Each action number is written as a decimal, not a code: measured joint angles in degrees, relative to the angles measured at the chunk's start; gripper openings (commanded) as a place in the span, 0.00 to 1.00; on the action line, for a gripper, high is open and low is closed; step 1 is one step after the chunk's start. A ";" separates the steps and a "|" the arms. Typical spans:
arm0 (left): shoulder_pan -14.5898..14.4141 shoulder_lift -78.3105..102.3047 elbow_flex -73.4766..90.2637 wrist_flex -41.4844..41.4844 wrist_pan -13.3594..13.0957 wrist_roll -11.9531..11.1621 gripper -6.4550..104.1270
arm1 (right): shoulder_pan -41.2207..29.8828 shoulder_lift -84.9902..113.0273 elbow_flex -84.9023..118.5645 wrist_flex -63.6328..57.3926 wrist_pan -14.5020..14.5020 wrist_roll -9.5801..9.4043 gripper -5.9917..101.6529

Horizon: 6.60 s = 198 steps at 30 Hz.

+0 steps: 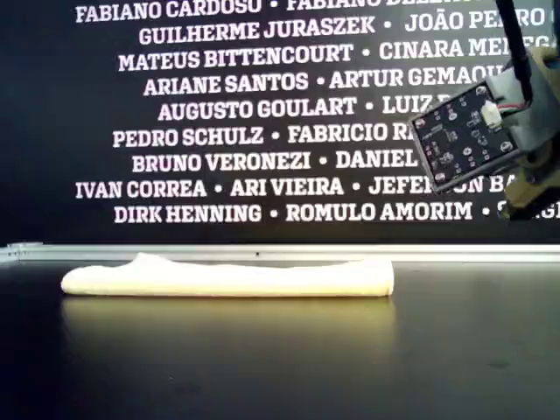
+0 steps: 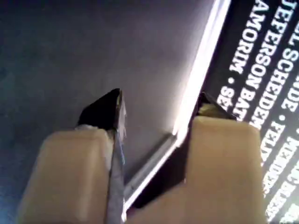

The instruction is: Fold a cloth

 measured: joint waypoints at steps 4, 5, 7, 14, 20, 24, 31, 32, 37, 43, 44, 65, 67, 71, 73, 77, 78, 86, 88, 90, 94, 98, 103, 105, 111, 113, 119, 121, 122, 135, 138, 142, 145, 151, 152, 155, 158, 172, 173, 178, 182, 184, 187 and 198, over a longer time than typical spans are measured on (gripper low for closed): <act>0.00 0.00 0.00 0.00 0.00 0.26 0.72 | 0.88 -2.90 -1.93 -0.53 0.00 1.41 0.63; 0.00 -0.44 0.00 -0.18 0.00 0.26 0.72 | 0.62 -5.36 -3.69 -0.53 0.00 2.11 0.63; 0.00 -3.25 0.00 -0.88 0.00 1.23 0.72 | 0.62 -11.34 -8.09 -0.53 0.00 3.60 0.63; 0.00 -27.51 -12.22 -4.48 0.00 3.43 0.72 | 3.34 -44.56 -32.34 -0.53 0.00 6.86 0.71; 0.00 -64.69 -39.11 -5.80 0.09 3.43 0.82 | 12.48 -59.41 -45.35 -0.53 0.00 7.12 0.85; -0.97 -83.58 -53.44 -5.80 0.09 4.04 0.97 | 14.24 -63.37 -49.39 -0.53 0.35 6.68 0.86; -4.83 -96.06 -63.54 -5.80 0.09 5.10 0.96 | 14.33 -70.22 -53.00 -0.53 0.35 6.59 0.87; -5.01 -96.68 -63.90 -5.80 0.09 5.01 0.96 | 14.33 -70.66 -53.09 -0.53 0.35 6.59 0.86; -5.27 -97.56 -65.04 -5.89 0.00 4.31 0.96 | 13.10 -72.16 -53.17 -0.62 0.35 6.77 0.86; -5.36 -101.60 -70.75 -5.89 0.00 -2.64 0.96 | 13.62 -77.61 -60.21 -0.97 0.70 6.94 0.86; -5.36 -103.18 -72.42 -5.89 0.00 -3.69 0.96 | 13.71 -78.49 -61.44 -0.97 0.70 6.94 0.86; -5.54 -116.54 -87.63 -7.29 -0.26 -5.19 0.95 | 15.64 -99.84 -95.71 11.51 9.67 6.94 0.86; -5.54 -118.04 -89.12 -7.38 -0.09 -5.19 0.95 | 15.56 -101.69 -98.61 11.69 9.67 6.94 0.86; -5.54 -121.55 -93.87 -7.82 -0.09 -5.19 0.95 | 15.91 -103.71 -101.87 12.04 9.67 6.94 0.86; -5.54 -123.05 -95.80 -7.91 -0.09 -5.19 0.95 | 16.00 -104.24 -102.48 12.04 9.67 6.94 0.86; -5.54 -124.19 -97.38 -8.00 -0.09 -5.19 0.95 | 16.00 -104.33 -102.66 12.04 9.67 6.94 0.86; -5.54 -124.19 -97.38 -8.00 -0.09 -5.19 0.95 | 16.00 -104.33 -102.66 12.04 9.67 6.94 0.86; -5.54 -124.19 -97.47 -8.00 -0.09 -4.04 0.95 | 16.00 -104.33 -102.66 12.04 9.67 6.94 0.86; -5.54 -124.19 -97.47 -8.00 -0.09 -2.55 0.95 | 16.00 -104.33 -102.66 12.04 9.67 6.94 0.86; -5.54 -124.19 -97.47 -8.00 -0.09 -1.58 0.95 | 16.08 -104.33 -102.66 12.04 9.67 6.94 0.86; -5.54 -124.19 -97.47 -8.00 -0.09 -1.23 0.94 | 16.17 -104.33 -102.66 12.04 9.76 6.68 0.83; -5.54 -124.19 -97.38 -8.00 -0.09 -1.23 0.81 | 16.26 -104.33 -102.66 12.04 9.58 6.68 0.67; -5.54 -124.19 -97.38 -8.00 0.00 -1.23 0.52 | 16.26 -104.33 -102.66 12.04 9.58 6.77 0.40; -5.54 -124.19 -97.38 -8.00 0.00 -1.23 0.40 | 16.26 -104.33 -102.66 12.04 9.58 6.77 0.32; -5.54 -124.19 -97.47 -8.00 0.00 -1.23 0.13 | 16.26 -104.33 -102.66 12.04 9.58 6.77 0.17; -5.54 -124.19 -97.47 -8.00 0.00 -1.23 0.06 | 16.26 -104.33 -102.66 12.04 9.58 6.77 0.13; -5.54 -124.19 -97.47 -8.00 0.00 -1.23 0.04 | 16.26 -104.33 -102.66 12.04 9.58 6.77 0.05; -5.54 -124.19 -97.47 -8.00 0.00 -1.23 0.04 | 16.26 -104.33 -102.66 12.04 9.58 6.77 0.05; -5.54 -124.19 -97.38 -8.00 0.00 -1.23 0.04 | 16.26 -104.33 -102.66 12.04 9.58 6.77 0.05; -7.91 -118.65 -90.70 -7.73 0.00 -1.23 0.04 | 16.26 -101.87 -98.88 12.04 9.58 6.77 0.05; -9.76 -113.82 -84.81 -7.38 0.00 -1.23 0.04 | 16.17 -96.24 -91.32 12.04 9.67 6.77 0.05; -10.90 -106.96 -76.82 -6.24 0.53 -1.23 0.04 | 16.17 -87.63 -80.16 12.04 9.84 6.77 0.05; -11.25 -102.30 -71.19 -5.80 0.79 -1.23 0.04 | 16.35 -81.56 -72.07 12.04 9.58 6.77 0.05; -11.51 -96.24 -63.37 -5.89 0.88 -1.23 0.04 | 17.05 -71.54 -60.29 12.04 8.88 6.86 0.05; -11.69 -95.63 -62.67 -5.89 0.88 -1.23 0.04 | 17.05 -70.05 -58.89 12.04 8.88 7.21 0.05; -12.04 -94.75 -61.70 -5.89 0.88 -1.23 0.04 | 17.14 -66.27 -55.28 12.04 8.88 7.21 0.05; -12.74 -94.66 -61.44 -5.89 0.88 -1.41 0.04 | 17.14 -63.46 -52.82 12.04 8.88 6.77 0.05; -16.96 -92.64 -57.57 -5.89 -0.18 -1.23 0.04 | 16.61 -59.15 -46.76 12.04 9.49 6.94 0.05; -16.96 -92.20 -56.95 -5.89 -0.18 -1.23 0.04 | 16.79 -58.27 -46.14 12.04 9.49 6.94 0.05; -17.14 -87.45 -51.59 -5.89 -0.18 -1.23 0.04 | 17.05 -55.37 -43.15 12.04 8.61 6.94 0.05; -17.67 -82.71 -46.93 -5.89 -0.09 -1.23 0.04 | 17.14 -54.76 -41.75 12.04 8.79 7.12 0.05; -17.75 -80.68 -45.26 -5.89 0.09 -1.23 0.04 | 17.14 -54.76 -41.75 12.04 8.79 7.29 0.05; -18.02 -79.01 -43.68 -5.89 0.09 -1.23 0.04 | 17.14 -54.58 -41.75 12.04 8.79 7.47 0.05; -18.02 -78.84 -43.42 -5.89 0.09 -1.23 0.35 | 17.05 -54.58 -41.75 12.04 9.67 7.03 0.36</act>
